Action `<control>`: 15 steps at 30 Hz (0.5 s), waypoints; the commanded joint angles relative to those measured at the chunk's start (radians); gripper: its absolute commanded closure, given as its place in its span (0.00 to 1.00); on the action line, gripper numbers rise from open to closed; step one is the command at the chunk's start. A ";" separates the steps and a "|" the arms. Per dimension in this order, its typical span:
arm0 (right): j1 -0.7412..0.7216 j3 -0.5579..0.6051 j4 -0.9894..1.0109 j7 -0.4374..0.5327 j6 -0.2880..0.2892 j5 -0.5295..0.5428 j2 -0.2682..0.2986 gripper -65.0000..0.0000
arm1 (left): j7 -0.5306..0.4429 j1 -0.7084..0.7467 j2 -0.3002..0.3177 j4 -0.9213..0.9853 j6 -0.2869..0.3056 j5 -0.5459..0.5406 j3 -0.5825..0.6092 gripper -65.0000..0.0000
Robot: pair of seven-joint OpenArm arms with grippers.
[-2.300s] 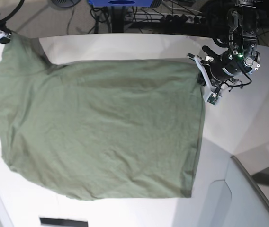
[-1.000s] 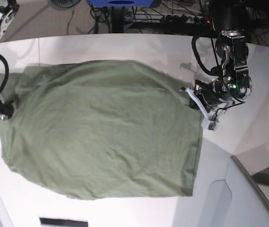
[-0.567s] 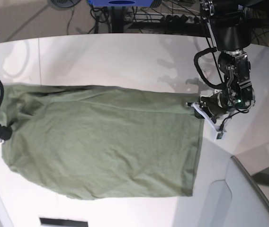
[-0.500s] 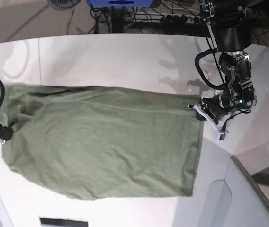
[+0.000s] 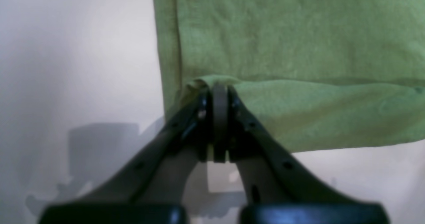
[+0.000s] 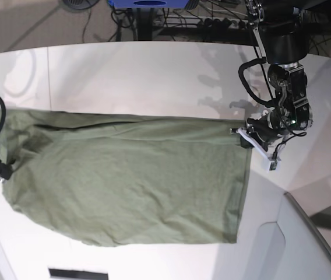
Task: Layout the t-shirt on the table in an organized manner, then fold the t-shirt properly
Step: 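Drag the shirt edge with both grippers to straighten it on the table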
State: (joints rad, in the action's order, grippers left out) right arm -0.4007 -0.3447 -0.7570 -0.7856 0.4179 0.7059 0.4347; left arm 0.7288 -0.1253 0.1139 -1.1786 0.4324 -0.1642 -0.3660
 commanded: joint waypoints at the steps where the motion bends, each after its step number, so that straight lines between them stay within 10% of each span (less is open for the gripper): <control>1: -0.027 -0.004 -0.014 0.018 0.006 0.018 0.026 0.99 | -0.021 -0.035 0.008 -0.013 -0.004 -0.011 0.000 1.00; 7: -0.025 -0.004 -0.014 0.018 -0.035 0.019 0.014 0.98 | -0.021 -0.064 0.010 -0.013 -0.004 -0.011 0.000 1.00; 15: -0.028 -0.004 -0.022 0.018 -0.043 0.019 0.005 0.69 | -0.021 -0.072 0.014 -0.013 -0.004 -0.011 -0.011 1.00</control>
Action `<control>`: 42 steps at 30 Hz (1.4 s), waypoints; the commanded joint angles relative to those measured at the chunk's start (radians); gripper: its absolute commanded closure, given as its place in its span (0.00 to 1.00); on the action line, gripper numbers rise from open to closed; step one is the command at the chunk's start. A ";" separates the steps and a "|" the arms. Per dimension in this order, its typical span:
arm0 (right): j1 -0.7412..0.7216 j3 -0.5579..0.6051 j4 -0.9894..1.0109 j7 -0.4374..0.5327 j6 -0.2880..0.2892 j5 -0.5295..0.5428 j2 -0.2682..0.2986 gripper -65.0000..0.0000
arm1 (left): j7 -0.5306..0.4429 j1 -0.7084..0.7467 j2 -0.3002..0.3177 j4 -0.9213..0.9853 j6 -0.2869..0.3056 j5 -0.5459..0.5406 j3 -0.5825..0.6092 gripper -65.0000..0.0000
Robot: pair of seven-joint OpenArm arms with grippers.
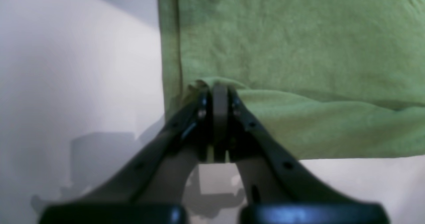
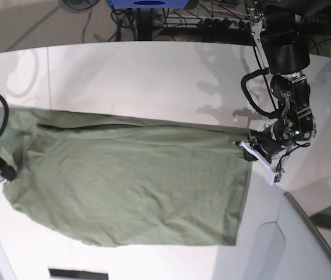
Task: Layout the t-shirt on the table in an organized manner, then fold the t-shirt properly
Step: 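Drag the shirt edge with both grippers to straighten it on the table, then open both grippers and release the shirt edge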
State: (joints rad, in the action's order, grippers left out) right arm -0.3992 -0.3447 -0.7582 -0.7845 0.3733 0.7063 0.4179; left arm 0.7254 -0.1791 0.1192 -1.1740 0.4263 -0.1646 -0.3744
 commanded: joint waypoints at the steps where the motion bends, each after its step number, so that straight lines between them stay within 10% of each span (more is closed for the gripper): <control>1: -0.030 -0.004 -0.022 0.020 0.002 0.019 0.022 0.60 | -0.017 -0.017 0.010 -0.017 0.003 -0.011 -0.002 1.00; 4: -0.031 -0.012 -0.039 0.021 0.002 0.022 0.022 0.41 | -0.017 -0.018 0.012 -0.019 0.003 -0.011 -0.004 0.94; 12: 0.099 -0.015 -0.383 0.023 0.006 0.026 0.020 0.40 | -0.017 -0.047 0.010 -0.065 0.006 -0.020 -0.160 0.00; 30: 0.504 -0.512 -0.737 -0.017 0.008 0.025 -0.330 0.39 | -0.017 0.330 0.104 -0.202 0.041 -0.431 -0.179 0.00; 42: 0.309 -0.127 -0.490 -0.083 0.005 -0.095 -0.080 0.39 | -0.017 0.336 0.096 -0.281 0.090 -0.235 -0.125 0.00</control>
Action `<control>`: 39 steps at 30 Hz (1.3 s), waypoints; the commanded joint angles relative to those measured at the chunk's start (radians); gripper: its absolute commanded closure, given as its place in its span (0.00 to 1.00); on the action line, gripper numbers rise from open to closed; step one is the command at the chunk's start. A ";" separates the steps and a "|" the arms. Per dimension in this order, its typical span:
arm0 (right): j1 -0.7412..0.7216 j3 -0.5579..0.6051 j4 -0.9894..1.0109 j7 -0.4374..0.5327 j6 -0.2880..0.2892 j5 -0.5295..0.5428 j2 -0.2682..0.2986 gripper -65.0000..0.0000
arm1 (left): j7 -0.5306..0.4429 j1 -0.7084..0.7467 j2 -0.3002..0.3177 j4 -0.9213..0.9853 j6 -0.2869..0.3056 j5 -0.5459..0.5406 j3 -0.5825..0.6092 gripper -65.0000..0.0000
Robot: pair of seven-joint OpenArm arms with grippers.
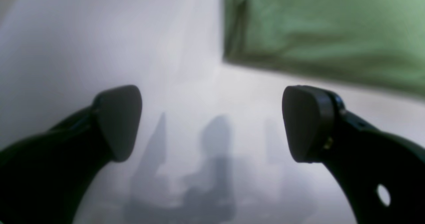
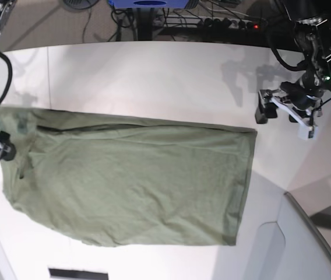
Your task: Layout the t-shirt on the table in an organized manner, then fold the t-shirt properly
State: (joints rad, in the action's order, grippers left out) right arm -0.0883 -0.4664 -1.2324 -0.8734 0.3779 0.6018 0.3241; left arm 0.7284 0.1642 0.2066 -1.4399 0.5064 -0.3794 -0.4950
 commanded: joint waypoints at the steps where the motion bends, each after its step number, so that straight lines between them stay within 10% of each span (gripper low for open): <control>1: -0.029 0.019 0.023 -0.017 0.002 0.008 0.028 0.39 | -0.020 -0.007 0.007 -0.015 0.010 0.004 0.002 0.00; 13: -0.031 0.031 -0.070 -0.217 -0.010 0.091 -0.158 0.39 | -0.022 -0.021 0.009 -0.012 0.011 0.012 -0.008 0.00; 19: 0.048 -0.038 -0.195 -0.191 -0.158 0.094 -0.225 0.39 | -0.022 -0.012 0.012 -0.008 0.011 0.017 -0.008 0.00; 39: 0.018 -0.050 -0.036 -0.111 -0.230 0.097 -0.227 0.39 | -0.022 -0.012 0.012 -0.008 0.011 0.018 -0.008 0.00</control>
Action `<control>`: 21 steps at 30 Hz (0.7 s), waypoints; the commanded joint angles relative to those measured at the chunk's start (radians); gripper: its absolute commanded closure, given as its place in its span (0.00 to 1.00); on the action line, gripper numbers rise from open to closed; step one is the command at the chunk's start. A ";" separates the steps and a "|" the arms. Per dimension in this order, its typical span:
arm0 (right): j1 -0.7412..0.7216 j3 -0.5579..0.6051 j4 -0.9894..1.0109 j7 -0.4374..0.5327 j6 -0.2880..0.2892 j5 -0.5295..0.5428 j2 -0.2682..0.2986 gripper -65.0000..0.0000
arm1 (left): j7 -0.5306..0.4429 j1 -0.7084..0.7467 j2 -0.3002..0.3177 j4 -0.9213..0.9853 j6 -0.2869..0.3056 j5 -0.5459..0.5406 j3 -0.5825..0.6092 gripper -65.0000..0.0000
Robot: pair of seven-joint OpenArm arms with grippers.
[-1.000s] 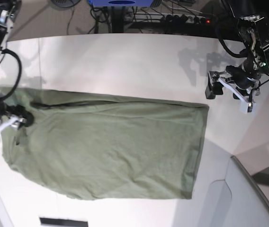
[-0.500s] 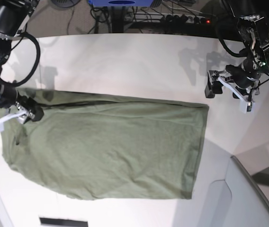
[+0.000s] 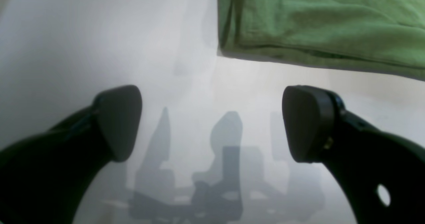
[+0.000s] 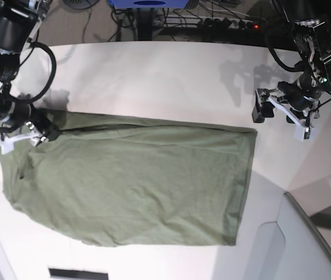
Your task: Layout the t-shirt on the table in an organized manner, then fold the t-shirt properly
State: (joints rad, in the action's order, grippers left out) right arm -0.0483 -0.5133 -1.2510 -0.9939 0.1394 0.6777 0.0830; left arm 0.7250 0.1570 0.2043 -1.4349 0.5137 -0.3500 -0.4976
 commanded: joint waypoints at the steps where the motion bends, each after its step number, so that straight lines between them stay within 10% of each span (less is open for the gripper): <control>1: -0.028 -0.003 0.000 0.011 0.009 0.021 0.014 0.39 | -0.018 -0.004 0.014 -0.013 0.004 -0.011 -0.005 0.00; 12: -0.065 -0.002 0.072 0.063 0.009 0.021 0.057 0.42 | -0.018 -0.006 0.011 -0.013 0.004 -0.011 -0.005 0.00; 21: -0.107 -0.002 0.135 0.065 0.010 0.021 0.060 0.86 | -0.018 -0.004 0.011 -0.011 0.004 -0.011 -0.005 0.00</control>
State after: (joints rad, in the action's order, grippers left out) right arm -0.1326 -0.5114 -1.1038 -0.9379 0.1413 0.6804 0.1291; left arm 0.7246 0.1585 0.2028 -1.4349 0.5137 -0.3473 -0.4976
